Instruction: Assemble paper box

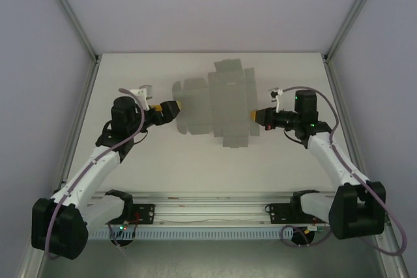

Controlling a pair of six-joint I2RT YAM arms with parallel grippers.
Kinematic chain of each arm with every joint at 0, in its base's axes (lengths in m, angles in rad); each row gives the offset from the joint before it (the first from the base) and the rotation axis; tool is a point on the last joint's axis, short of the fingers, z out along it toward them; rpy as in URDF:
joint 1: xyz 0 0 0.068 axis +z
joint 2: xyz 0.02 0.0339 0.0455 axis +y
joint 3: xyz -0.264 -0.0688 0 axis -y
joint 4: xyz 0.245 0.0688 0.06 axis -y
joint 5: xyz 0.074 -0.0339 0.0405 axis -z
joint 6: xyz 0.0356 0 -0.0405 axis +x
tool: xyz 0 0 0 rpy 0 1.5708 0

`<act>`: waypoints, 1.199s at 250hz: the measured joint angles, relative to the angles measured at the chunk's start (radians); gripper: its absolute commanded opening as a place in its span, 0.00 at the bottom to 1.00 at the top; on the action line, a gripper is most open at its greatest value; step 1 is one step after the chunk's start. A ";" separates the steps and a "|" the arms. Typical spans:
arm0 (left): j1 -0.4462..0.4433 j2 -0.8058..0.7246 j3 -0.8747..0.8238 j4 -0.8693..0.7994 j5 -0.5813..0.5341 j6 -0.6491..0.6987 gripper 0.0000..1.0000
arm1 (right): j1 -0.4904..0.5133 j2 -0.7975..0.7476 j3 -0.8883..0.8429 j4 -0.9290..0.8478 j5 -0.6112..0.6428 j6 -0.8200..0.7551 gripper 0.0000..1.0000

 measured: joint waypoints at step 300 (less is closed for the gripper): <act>0.000 0.190 0.087 -0.117 -0.007 -0.027 1.00 | 0.626 0.531 0.070 0.510 1.391 -1.017 0.00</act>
